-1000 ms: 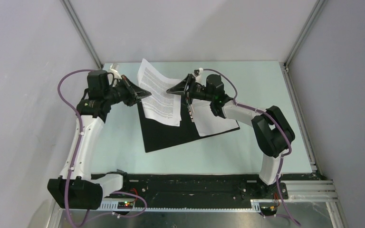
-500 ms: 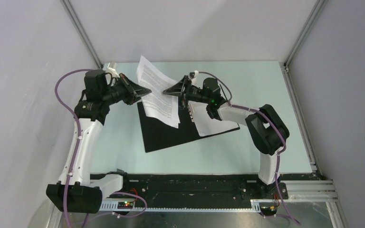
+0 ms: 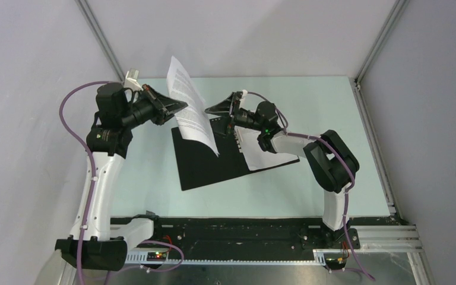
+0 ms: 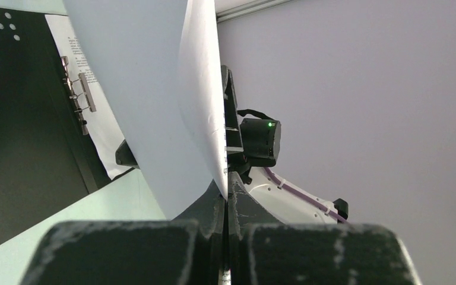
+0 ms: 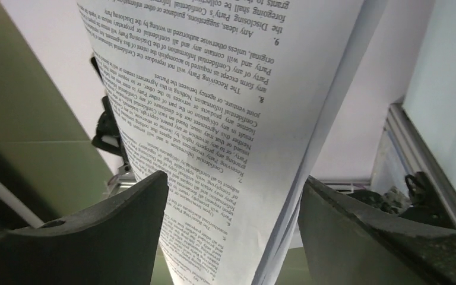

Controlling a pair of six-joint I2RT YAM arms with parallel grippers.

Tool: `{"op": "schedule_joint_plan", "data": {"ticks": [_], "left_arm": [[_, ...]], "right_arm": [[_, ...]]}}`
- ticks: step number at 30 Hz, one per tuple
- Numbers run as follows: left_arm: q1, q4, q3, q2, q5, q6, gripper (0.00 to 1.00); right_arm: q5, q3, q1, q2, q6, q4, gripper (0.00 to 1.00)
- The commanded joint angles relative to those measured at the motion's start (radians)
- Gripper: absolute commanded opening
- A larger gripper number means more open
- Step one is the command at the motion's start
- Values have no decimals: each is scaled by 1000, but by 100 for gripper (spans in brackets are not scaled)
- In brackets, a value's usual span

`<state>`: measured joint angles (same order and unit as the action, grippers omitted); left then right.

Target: Put the files into the folder

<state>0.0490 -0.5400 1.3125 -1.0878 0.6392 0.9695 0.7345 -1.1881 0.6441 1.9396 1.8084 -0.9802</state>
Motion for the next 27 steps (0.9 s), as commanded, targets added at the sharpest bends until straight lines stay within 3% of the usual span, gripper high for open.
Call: {"op": "schedule_joint_plan", "data": {"ticks": [1, 13, 21, 25, 27], "left_arm": [[10, 29, -15, 38, 16, 23, 0], [10, 41, -52, 62, 6, 32, 0], [9, 40, -103, 79, 11, 14, 0], [10, 40, -143, 92, 28, -8, 0], [9, 38, -171, 92, 50, -29, 6]], "right_arm": [[-11, -1, 5, 17, 126, -189, 79], [-82, 36, 6, 32, 258, -362, 69], [-52, 45, -11, -36, 146, -232, 59], [-21, 46, -26, -75, 33, -93, 34], [-7, 46, -39, -106, -58, 23, 19]]}}
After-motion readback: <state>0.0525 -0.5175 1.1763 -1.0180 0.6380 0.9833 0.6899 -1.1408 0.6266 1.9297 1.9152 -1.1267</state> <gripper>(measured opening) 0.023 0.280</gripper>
